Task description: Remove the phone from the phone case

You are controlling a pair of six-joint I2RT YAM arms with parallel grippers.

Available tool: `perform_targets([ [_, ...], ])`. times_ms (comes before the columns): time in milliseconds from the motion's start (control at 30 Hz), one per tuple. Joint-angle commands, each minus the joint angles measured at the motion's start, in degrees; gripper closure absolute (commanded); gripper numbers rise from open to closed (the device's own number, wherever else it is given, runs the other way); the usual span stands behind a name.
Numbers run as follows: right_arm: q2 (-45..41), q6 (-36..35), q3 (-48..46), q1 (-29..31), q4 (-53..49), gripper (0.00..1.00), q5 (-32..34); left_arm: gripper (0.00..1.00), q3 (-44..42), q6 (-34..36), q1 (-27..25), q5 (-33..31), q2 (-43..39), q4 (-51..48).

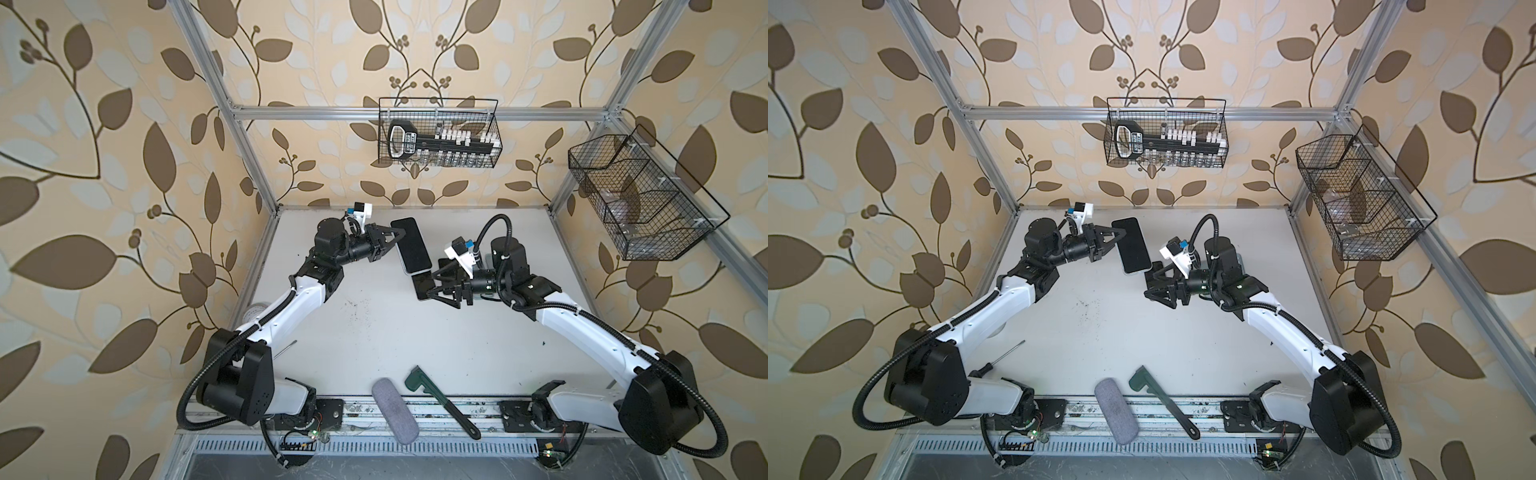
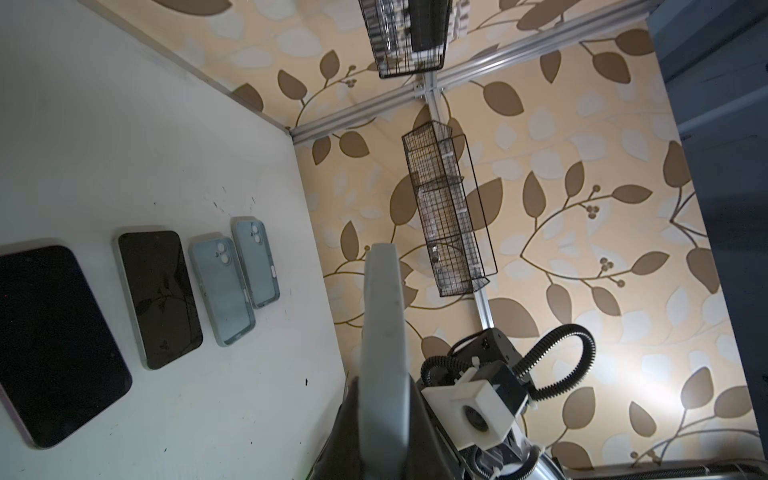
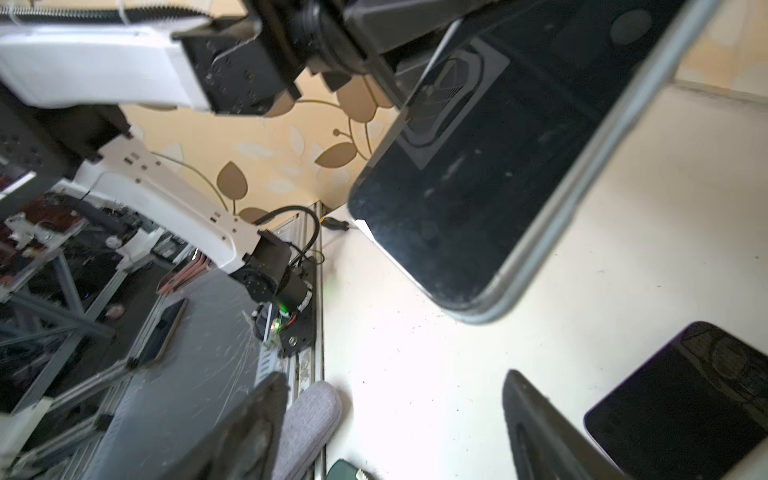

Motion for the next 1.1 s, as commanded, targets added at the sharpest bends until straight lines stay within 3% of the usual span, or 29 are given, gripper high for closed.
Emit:
perform_targets([
  [0,-2.2,16.3,-3.7,-0.4,13.1,0.1,6.1,1.0,-3.0,-3.7,-0.4,-9.9,-7.5,8.2],
  [200,-0.5,35.0,-9.4,-1.0,27.7,0.06,9.6,1.0,-11.0,-8.5,-4.4,-22.0,-13.6,12.6],
  [367,1.6,44.3,-13.5,-0.4,39.5,0.04,11.2,1.0,-15.9,-11.5,-8.0,-28.8,-14.8,19.2],
  [600,1.2,45.5,-14.4,1.8,42.8,0.03,13.1,1.0,-19.4,-13.2,-9.3,-32.8,-14.5,25.2],
  [1067,1.8,48.1,-16.1,2.7,45.5,0.03,15.8,1.0,-18.8,-14.8,-9.9,-32.6,-13.1,28.3],
])
